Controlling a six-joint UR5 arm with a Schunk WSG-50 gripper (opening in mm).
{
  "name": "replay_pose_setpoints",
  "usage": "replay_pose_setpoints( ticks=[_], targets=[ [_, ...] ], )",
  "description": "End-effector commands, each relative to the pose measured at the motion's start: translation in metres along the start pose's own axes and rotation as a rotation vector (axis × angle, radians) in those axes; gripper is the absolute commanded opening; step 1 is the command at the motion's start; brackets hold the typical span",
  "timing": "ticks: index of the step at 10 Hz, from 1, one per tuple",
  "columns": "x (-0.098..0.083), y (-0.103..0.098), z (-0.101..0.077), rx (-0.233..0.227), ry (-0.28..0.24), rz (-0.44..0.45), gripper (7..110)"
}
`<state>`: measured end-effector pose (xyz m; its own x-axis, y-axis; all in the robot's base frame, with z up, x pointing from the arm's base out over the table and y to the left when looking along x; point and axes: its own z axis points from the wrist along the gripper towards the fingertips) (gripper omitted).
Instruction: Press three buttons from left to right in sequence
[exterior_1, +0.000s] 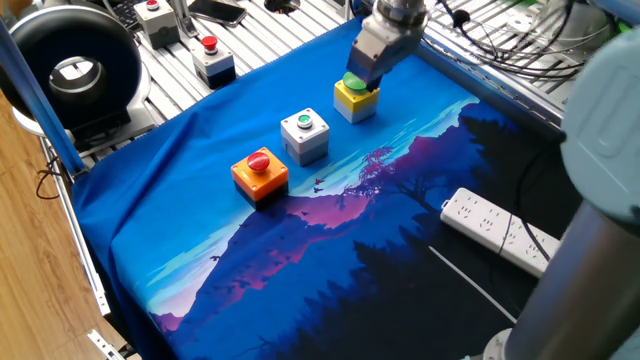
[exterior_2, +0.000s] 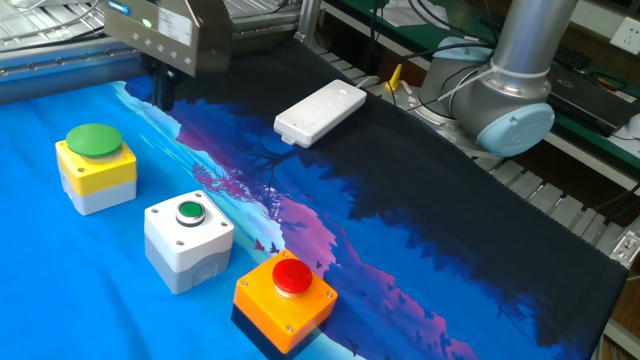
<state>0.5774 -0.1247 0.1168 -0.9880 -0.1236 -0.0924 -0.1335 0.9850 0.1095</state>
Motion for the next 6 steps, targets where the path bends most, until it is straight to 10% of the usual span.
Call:
replay_pose_setpoints(
  ticks=[1, 6],
  targets=[
    [-0.019, -0.007, -0.006, -0.01, 0.007, -0.024, 7],
    [-0.041, -0.036, 0.016, 0.069, -0.025, -0.087, 7]
  ],
)
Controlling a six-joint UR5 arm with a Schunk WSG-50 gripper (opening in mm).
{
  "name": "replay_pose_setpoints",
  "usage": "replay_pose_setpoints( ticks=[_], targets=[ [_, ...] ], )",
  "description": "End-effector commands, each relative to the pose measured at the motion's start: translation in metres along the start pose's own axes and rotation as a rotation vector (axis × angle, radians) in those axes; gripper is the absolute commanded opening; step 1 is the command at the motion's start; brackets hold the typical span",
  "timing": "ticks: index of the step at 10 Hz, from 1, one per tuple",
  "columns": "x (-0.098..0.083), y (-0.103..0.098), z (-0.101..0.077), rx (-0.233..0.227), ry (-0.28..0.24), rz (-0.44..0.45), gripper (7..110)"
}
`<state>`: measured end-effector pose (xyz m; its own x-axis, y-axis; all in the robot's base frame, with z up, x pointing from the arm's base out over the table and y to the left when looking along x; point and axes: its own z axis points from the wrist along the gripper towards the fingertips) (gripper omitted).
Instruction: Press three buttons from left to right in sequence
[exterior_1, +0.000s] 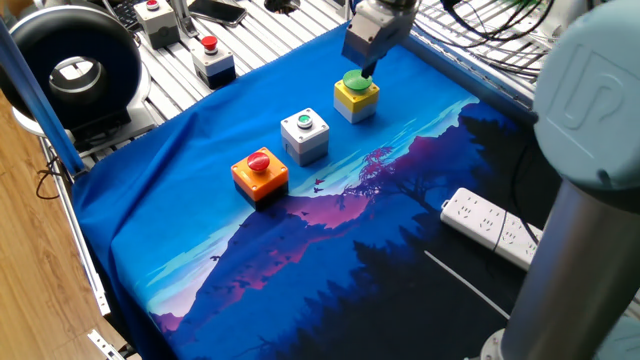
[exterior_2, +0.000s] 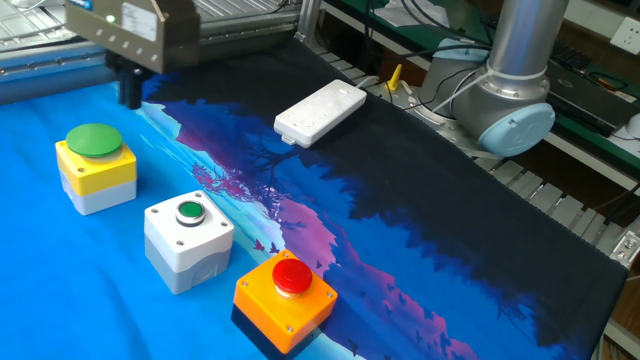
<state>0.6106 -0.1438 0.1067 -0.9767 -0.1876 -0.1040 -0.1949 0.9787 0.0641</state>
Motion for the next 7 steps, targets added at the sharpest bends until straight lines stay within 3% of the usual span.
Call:
replay_pose_setpoints(
  ticks=[1, 3, 7],
  targets=[
    [-0.015, -0.018, 0.007, 0.051, -0.03, -0.029, 7],
    [-0.02, -0.025, 0.01, 0.074, -0.042, -0.037, 7],
    [-0.022, -0.02, 0.023, 0.057, -0.036, -0.039, 7]
  ],
)
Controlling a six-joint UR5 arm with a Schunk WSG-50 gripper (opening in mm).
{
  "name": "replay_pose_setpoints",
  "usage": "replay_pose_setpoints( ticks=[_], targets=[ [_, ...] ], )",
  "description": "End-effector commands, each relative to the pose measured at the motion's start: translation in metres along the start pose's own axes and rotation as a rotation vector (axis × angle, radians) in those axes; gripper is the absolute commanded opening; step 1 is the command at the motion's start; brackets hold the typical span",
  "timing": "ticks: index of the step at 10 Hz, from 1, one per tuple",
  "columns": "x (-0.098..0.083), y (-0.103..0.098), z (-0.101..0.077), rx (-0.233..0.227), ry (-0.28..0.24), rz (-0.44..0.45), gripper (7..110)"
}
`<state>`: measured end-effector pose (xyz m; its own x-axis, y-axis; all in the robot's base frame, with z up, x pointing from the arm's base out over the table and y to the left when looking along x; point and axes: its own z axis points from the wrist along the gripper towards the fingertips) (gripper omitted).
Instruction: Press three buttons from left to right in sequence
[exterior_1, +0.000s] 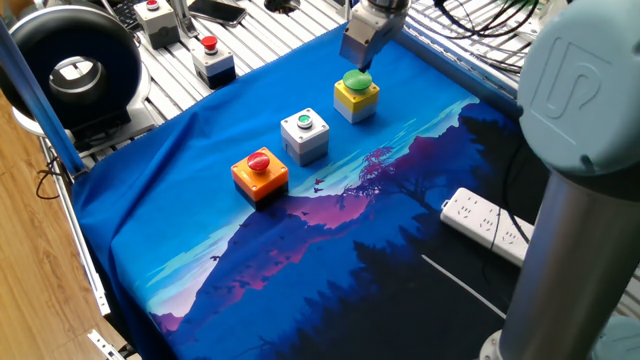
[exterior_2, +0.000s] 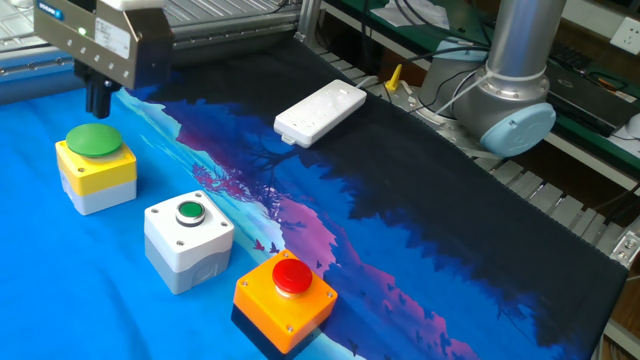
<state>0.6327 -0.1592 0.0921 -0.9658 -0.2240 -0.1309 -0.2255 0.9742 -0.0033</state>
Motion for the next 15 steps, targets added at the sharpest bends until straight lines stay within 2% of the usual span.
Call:
replay_pose_setpoints(
  ticks=[1, 10, 11, 13, 15],
  targets=[
    [-0.005, 0.0, 0.012, -0.004, -0.016, -0.003, 7],
    [-0.009, 0.0, 0.025, 0.003, -0.026, -0.005, 7],
    [-0.008, 0.0, 0.023, 0.001, -0.024, -0.007, 7],
    [-0.002, 0.007, -0.001, -0.001, 0.015, 0.008, 7],
    [-0.001, 0.014, -0.007, -0.023, 0.011, 0.011, 7]
  ],
)
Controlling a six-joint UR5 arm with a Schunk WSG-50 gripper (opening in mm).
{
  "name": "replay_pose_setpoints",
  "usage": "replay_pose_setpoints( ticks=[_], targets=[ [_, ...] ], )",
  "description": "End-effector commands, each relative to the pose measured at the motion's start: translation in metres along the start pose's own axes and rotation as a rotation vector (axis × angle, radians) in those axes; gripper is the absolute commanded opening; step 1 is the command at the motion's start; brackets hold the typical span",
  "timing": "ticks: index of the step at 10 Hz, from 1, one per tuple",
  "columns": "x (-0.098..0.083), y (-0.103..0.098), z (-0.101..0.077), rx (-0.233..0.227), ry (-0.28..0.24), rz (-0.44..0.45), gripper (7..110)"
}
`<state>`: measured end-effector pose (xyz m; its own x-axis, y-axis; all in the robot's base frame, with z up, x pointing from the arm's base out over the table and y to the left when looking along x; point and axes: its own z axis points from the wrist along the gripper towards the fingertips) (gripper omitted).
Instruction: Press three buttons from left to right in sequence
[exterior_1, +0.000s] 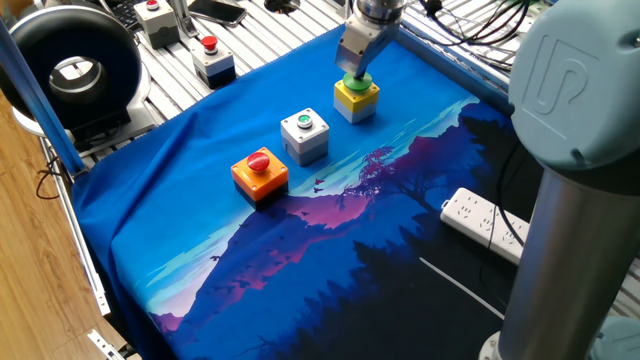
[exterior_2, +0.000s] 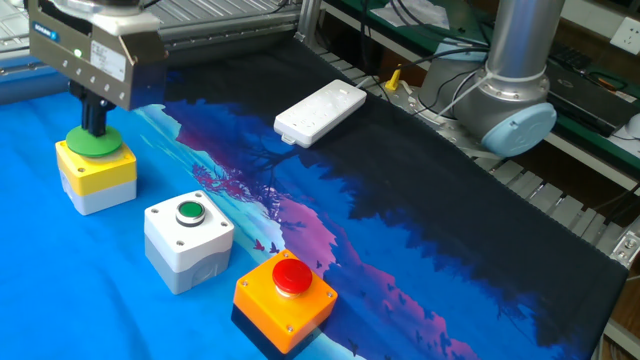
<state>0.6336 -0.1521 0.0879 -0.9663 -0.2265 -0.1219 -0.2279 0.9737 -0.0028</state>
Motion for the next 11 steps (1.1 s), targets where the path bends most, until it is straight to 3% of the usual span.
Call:
replay_pose_setpoints(
  ticks=[1, 4, 9, 11],
  targets=[
    [0.0, 0.007, -0.013, -0.024, -0.003, 0.012, 7],
    [0.003, 0.021, -0.017, -0.037, -0.004, 0.049, 7],
    [0.005, 0.089, -0.025, 0.004, 0.048, 0.183, 7],
    [0.005, 0.109, -0.013, 0.018, 0.051, 0.197, 7]
  ],
)
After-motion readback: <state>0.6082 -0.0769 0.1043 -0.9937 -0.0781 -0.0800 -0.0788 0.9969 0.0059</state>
